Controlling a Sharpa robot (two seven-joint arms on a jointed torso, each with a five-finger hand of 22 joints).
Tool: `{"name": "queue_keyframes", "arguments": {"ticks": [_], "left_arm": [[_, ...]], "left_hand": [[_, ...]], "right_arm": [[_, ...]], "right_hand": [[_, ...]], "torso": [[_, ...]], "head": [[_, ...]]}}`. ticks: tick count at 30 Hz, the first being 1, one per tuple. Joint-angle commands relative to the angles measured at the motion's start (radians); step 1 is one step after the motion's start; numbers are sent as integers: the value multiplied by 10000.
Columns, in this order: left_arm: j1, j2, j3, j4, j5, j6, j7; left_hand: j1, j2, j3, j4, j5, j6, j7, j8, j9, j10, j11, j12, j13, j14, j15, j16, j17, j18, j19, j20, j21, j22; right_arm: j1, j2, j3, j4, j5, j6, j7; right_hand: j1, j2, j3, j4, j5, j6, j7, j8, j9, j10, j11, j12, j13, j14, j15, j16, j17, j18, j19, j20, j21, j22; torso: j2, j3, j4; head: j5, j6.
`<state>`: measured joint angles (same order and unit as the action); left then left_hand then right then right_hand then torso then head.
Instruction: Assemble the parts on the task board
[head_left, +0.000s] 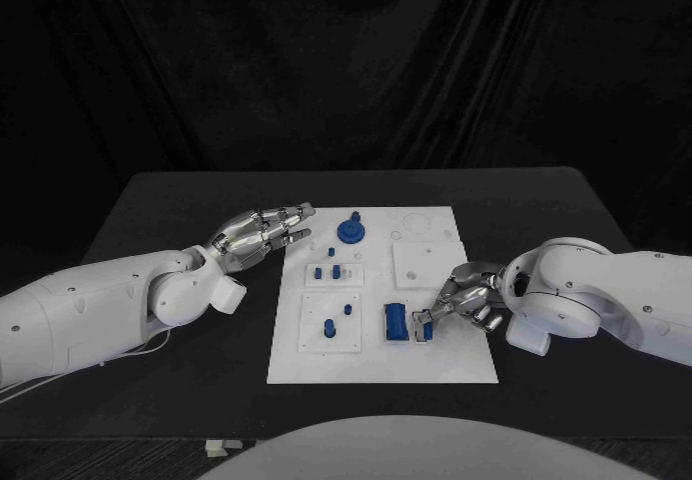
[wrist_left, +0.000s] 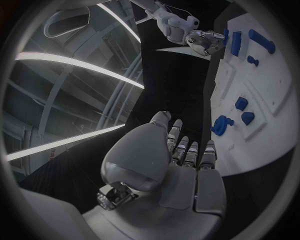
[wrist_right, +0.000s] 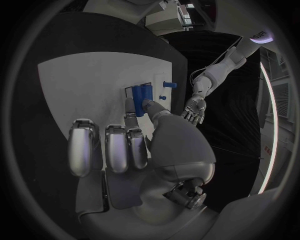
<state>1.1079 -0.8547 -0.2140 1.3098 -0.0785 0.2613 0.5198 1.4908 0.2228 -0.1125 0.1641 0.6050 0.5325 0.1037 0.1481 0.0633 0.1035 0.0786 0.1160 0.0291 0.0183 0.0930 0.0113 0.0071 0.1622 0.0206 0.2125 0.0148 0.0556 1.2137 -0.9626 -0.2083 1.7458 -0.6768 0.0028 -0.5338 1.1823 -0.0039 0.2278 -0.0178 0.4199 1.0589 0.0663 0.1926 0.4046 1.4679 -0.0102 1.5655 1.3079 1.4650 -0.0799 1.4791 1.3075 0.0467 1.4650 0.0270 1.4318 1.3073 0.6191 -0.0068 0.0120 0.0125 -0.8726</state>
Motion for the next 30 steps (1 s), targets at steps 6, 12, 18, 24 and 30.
{"name": "queue_keyframes", "arguments": {"ticks": [6, 12, 18, 24, 30], "left_arm": [[-17, 6, 8, 28, 24, 130, 98], [-17, 5, 8, 35, 24, 135, 95], [-17, 6, 8, 36, 24, 147, 92], [-17, 19, 8, 27, 24, 159, 92], [-19, 33, 8, 20, 24, 171, 95]], "left_hand": [[77, -6, 54, -25, 50, 44, 27, 34, 10, 12, 56, 31, 9, 5, 62, 55, 15, 196, -14, 76, -13, -8], [77, -6, 54, -25, 50, 44, 27, 34, 10, 12, 56, 31, 9, 5, 62, 55, 15, 196, -14, 76, -13, -8], [82, -6, 67, -38, 56, 46, 28, 36, 10, 16, 58, 37, 10, 7, 62, 56, 16, 197, -14, 77, -13, -8], [82, -6, 67, -38, 56, 46, 28, 36, 10, 16, 58, 37, 10, 7, 62, 56, 16, 197, -14, 77, -13, -8], [86, -6, 80, -52, 64, 44, 29, 36, 9, 12, 59, 33, 9, 6, 64, 55, 16, 197, -14, 77, -14, -12]], "right_arm": [[-44, 263, 1, -288, 138, 33, 12], [-87, 377, 1, -405, -224, 199, -138], [-136, 427, 1, -467, -616, 310, -290], [-155, 451, 0, -501, -739, 380, -344], [-182, 484, 0, -536, -771, 358, -327]], "right_hand": [[-266, 1, 1430, -1332, -401, -53, 13, 51, -26, 1029, 32, 53, 2629, 654, 55, 57, 201, -133, 500, 95, 38, 2198], [-422, -17, 1358, -1247, -631, -120, 8, 46, -57, 1029, 26, 53, 2629, 645, 49, 45, 158, -114, 465, 91, -33, 2173], [-622, -70, 1138, -1114, -348, -181, 8, 41, -92, 1029, 22, 53, 2629, 637, 48, 34, 122, -103, 441, 88, -76, 2156], [-668, -66, 1080, -1072, -375, -188, 8, 44, -101, 1029, 22, 53, 2629, 634, 47, 29, 106, -97, 431, 87, -96, 2149], [-746, -29, 1002, -986, -405, -186, -1, 55, -113, 1029, 16, 53, 2629, 630, 45, 22, 83, -94, 424, 85, -109, 2144]], "torso": [[3, -2, -6], [4, 0, -9], [1, 0, -9], [4, -1, -8], [3, 0, -9]], "head": [[-4, 0], [0, 0], [18, 0], [9, 0], [13, 0]]}}
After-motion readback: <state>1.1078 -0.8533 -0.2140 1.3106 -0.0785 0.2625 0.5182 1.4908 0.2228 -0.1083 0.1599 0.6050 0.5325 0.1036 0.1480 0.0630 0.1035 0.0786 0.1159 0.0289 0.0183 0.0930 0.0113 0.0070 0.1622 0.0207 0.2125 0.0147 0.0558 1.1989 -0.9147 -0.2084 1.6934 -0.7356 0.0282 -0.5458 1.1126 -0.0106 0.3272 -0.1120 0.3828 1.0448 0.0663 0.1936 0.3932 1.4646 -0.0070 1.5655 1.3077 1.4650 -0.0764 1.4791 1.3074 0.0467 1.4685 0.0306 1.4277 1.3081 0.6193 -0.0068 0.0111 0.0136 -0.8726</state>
